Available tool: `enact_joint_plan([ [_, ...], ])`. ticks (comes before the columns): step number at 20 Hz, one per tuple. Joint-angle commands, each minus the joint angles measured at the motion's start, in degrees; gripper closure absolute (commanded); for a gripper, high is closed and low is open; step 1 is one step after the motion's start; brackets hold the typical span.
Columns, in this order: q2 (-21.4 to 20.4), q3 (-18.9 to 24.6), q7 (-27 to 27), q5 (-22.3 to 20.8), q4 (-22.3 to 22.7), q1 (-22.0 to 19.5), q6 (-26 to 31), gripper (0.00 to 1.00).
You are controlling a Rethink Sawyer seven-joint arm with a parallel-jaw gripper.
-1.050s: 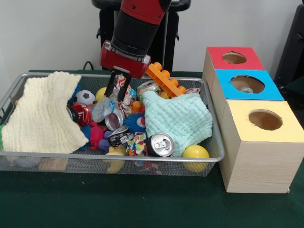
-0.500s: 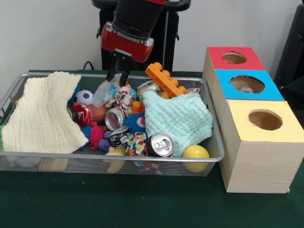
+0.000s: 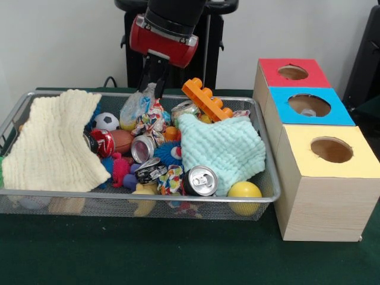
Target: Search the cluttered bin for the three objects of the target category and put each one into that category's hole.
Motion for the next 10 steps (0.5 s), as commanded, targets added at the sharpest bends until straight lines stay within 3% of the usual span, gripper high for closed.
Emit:
enact_joint_plan([
  [1,0.3,6.9,-6.2,0.3,2.2,-0.4,6.9,1.00],
  [10,-0.9,7.9,-2.5,3.1,2.9,1.4,9.4,1.00],
])
